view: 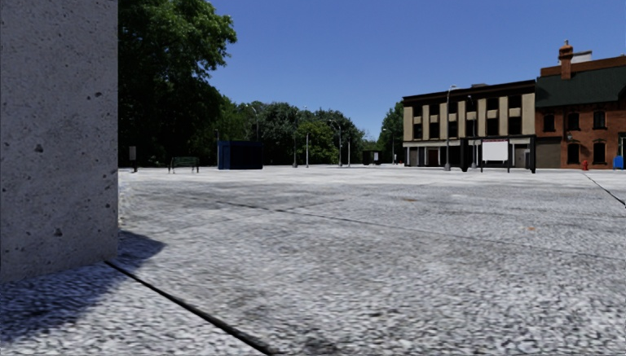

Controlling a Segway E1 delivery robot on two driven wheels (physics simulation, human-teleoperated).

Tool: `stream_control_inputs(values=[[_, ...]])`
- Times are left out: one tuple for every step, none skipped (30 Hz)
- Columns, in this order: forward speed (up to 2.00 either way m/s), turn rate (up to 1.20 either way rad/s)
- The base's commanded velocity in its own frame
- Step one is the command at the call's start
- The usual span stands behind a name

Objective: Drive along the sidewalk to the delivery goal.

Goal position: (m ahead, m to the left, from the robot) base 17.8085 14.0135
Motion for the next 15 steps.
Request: stream_control_inputs(values=[[2.00, 0.17], [2.00, 0.18], [2.00, 0.19], [2.00, 0.19], [2.00, 0.19], [2.00, 0.19], [2.00, 0.19], [2.00, 0.19], [2.00, 0.19], [2.00, 0.19], [2.00, 0.19], [2.00, 0.19], [2.00, 0.19], [2.00, 0.19], [2.00, 0.19]])
